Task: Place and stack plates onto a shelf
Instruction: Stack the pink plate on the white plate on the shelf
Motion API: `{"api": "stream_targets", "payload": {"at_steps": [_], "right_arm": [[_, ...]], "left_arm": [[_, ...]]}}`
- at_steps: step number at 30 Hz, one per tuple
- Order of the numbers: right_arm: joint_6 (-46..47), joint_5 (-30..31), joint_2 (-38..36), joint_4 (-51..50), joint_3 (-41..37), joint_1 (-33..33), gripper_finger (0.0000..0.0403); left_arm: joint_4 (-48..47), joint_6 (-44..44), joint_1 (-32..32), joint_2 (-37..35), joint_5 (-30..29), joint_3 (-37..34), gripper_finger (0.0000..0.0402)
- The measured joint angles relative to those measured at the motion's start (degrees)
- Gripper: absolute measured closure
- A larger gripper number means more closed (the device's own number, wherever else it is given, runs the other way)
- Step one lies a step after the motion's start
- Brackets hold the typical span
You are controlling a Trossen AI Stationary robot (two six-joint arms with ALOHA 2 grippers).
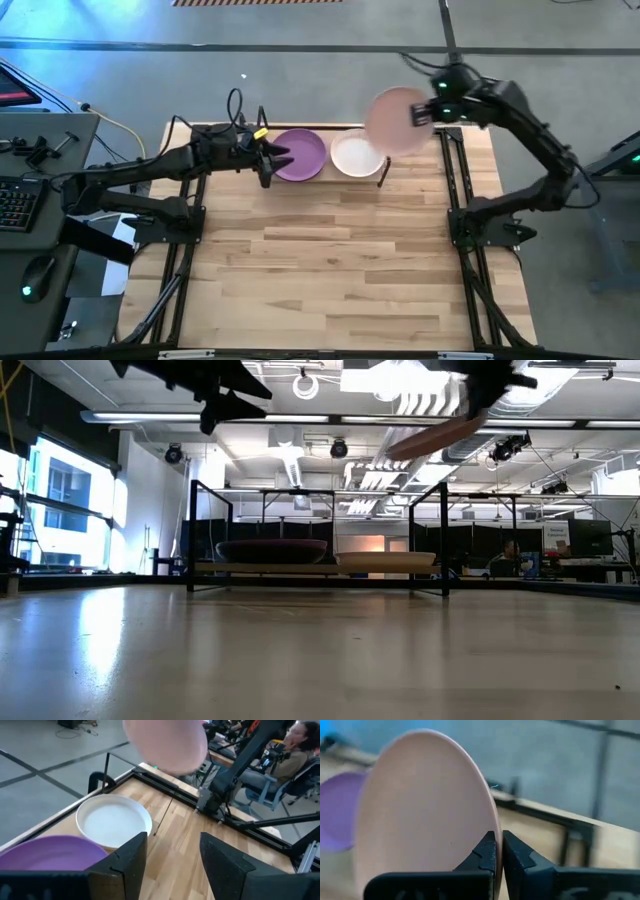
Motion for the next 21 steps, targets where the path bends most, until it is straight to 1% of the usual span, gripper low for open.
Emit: {"api": "stream_targets", "payload": {"at_steps": [4,6,8,10,12,14,17,21], "right_arm": [[4.84,10.25,-2.90,-8.82,-0.31,-1.59,0.0403],[5.71,12.54,-4.36,-8.70,-3.03,-1.64,0.0403],[7.43,13.78,-6.02,-8.04,-7.56,-1.55,0.0403],[10.42,16.06,-7.97,-7.16,-13.73,-1.57,0.0403],[12.01,17.41,-10.64,-3.30,-20.34,-2.05,0.0403],[12.74,17.36,-13.36,0.99,-26.39,-3.58,0.0403],[13.05,14.07,-16.92,8.31,-34.33,-6.61,0.0403],[14.60,8.91,-20.44,18.19,-43.06,-10.23,0.0403]], "left_arm": [[-0.04,-0.06,0.00,-0.63,-0.02,0.00,0.0237],[0.01,-0.26,0.00,-0.79,-0.03,0.00,0.0239],[-0.03,-0.27,0.00,-0.77,-0.04,0.00,0.0240],[-0.04,-0.28,0.00,-0.77,-0.04,0.00,0.0241],[-0.07,-0.42,-0.08,-0.77,-0.04,0.00,0.0241],[-0.06,-0.41,-0.28,-0.77,-0.09,0.00,0.0241],[-0.02,-0.43,-0.30,-0.77,-0.09,0.00,0.0241],[-0.02,-0.88,-0.28,-0.77,-0.09,0.00,0.0241]]}}
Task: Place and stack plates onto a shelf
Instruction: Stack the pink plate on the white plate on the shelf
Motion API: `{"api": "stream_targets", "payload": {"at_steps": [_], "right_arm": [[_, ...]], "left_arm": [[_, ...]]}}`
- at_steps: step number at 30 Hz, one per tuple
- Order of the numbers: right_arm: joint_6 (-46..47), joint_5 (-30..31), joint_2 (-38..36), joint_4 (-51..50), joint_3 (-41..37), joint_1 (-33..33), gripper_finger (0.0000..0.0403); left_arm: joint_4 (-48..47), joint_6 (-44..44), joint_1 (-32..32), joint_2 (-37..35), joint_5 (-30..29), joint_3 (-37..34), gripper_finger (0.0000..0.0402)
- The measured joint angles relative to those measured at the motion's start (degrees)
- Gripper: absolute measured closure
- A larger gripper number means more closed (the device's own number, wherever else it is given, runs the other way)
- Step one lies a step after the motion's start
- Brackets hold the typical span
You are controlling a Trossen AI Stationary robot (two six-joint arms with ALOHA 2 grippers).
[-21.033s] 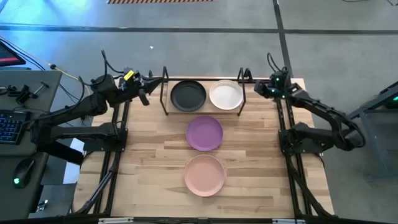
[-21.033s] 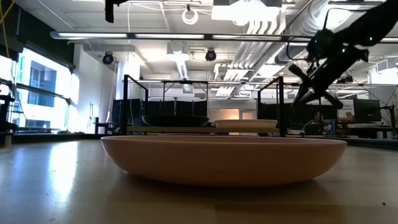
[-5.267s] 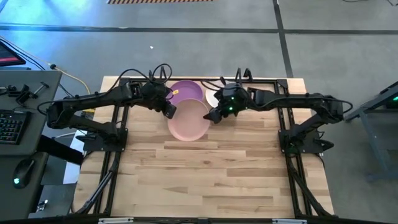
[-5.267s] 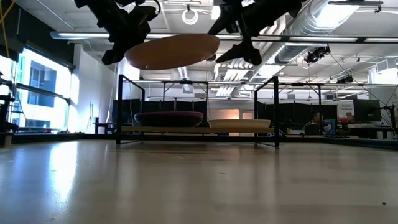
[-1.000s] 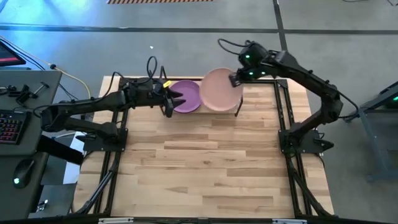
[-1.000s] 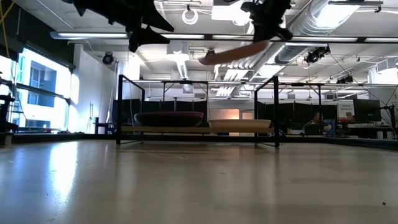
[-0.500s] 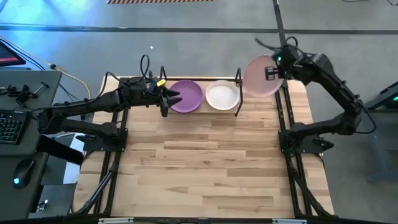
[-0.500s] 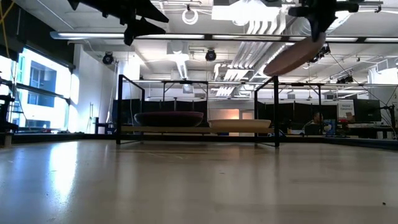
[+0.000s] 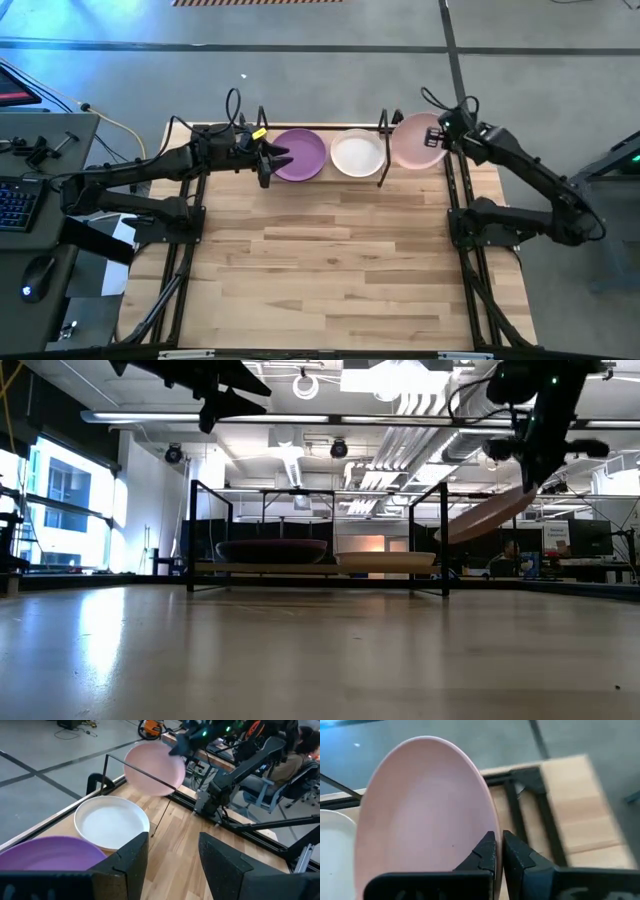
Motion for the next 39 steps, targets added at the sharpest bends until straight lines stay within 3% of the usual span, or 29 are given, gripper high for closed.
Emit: {"api": "stream_targets", "payload": {"at_steps": [8,13,24,28,39], "right_arm": [[3.93,-12.15,-0.92,19.51,-13.97,-2.65,0.0403],[5.72,-15.46,-0.75,25.43,-18.17,-2.65,0.0403],[9.32,-17.85,0.13,34.31,-20.88,-2.55,0.0403],[9.03,-21.18,3.28,37.56,-20.88,-2.23,0.0403],[10.36,-23.05,11.24,49.78,-20.93,0.97,0.0403]], "left_arm": [[0.01,-1.91,0.00,0.00,0.00,0.00,0.0241],[0.11,-2.07,0.00,0.00,0.01,0.00,0.0241],[0.22,-2.55,0.00,0.02,0.00,-0.02,0.0241],[0.22,-2.57,0.00,0.02,0.00,-0.02,0.0241],[1.74,-2.57,0.00,0.02,0.00,-0.02,0.0241]]}}
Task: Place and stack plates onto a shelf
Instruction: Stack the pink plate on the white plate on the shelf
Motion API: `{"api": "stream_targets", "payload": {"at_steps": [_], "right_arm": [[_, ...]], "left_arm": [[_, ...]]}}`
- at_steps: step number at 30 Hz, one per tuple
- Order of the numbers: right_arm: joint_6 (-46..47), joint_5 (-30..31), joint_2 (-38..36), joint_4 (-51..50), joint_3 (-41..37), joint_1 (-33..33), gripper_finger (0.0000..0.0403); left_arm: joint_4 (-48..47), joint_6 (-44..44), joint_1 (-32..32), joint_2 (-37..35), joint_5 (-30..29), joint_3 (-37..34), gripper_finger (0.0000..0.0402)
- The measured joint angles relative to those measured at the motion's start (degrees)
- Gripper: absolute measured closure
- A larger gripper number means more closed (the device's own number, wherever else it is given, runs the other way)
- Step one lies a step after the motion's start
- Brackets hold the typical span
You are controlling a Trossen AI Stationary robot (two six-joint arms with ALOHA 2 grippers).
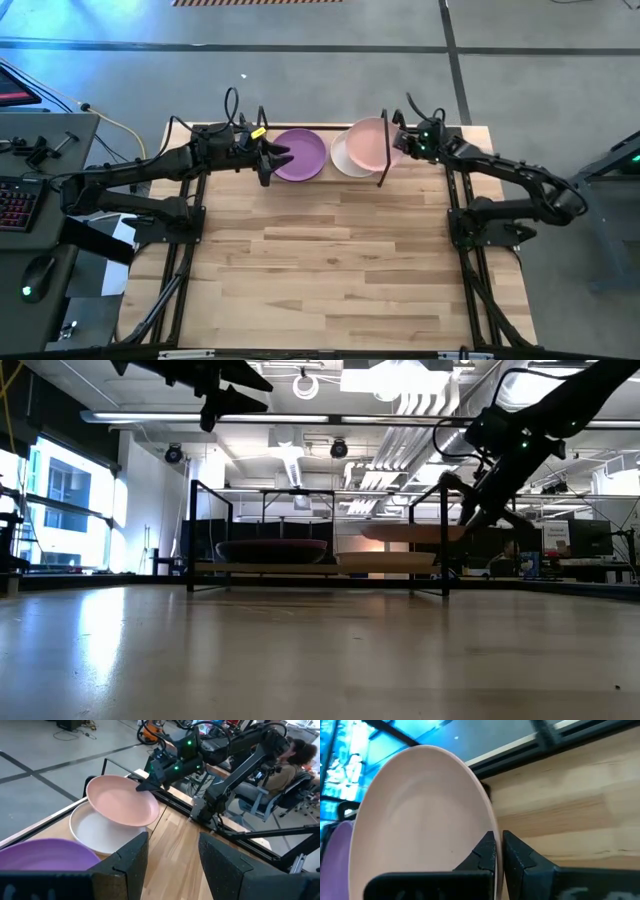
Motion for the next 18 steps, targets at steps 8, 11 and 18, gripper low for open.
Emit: {"api": "stream_targets", "payload": {"at_steps": [8,11,18], "right_arm": [[-0.27,-3.53,3.96,3.86,0.00,0.33,0.0403],[-0.27,-3.54,4.78,5.43,0.01,1.23,0.0403],[-0.22,-3.85,6.00,9.62,0.07,3.69,0.0403]], "left_arm": [[-0.20,-0.05,0.00,0.00,0.00,0.00,0.0241],[-0.22,-0.07,0.00,0.00,0.00,0.00,0.0241],[-0.24,-0.07,0.00,0.00,0.00,0.00,0.0241]]}}
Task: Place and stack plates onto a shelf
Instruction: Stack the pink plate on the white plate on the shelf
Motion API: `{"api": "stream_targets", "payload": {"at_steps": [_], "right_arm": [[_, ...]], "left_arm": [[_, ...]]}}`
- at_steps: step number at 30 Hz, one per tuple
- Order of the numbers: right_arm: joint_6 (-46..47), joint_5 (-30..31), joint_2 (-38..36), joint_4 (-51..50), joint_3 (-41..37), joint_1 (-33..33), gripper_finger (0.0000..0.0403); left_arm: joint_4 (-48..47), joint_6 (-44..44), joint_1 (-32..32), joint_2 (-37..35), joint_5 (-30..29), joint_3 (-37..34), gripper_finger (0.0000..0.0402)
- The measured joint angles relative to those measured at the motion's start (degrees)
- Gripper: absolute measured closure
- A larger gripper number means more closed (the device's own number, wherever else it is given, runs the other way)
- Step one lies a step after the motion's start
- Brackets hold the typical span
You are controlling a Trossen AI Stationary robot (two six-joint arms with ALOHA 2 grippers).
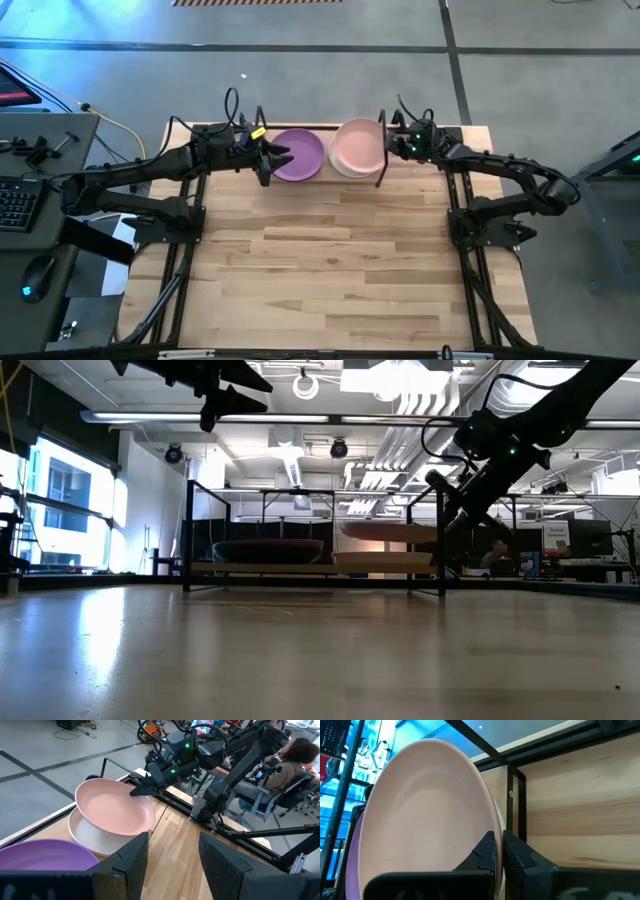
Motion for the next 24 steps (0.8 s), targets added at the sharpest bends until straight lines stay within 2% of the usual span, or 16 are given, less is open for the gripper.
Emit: {"api": "stream_targets", "payload": {"at_steps": [14,17,24], "right_arm": [[-0.08,-0.09,0.46,2.86,0.00,3.93,0.0394],[-0.22,0.01,0.46,2.84,0.00,4.68,0.0363],[-0.24,-0.05,0.46,2.88,0.00,4.93,0.0263]], "left_arm": [[-0.02,-1.36,0.00,0.00,0.02,0.00,0.0241],[-0.02,-1.38,0.00,0.00,0.02,0.00,0.0241],[-0.02,-1.44,0.00,0.00,0.02,0.00,0.0241]]}}
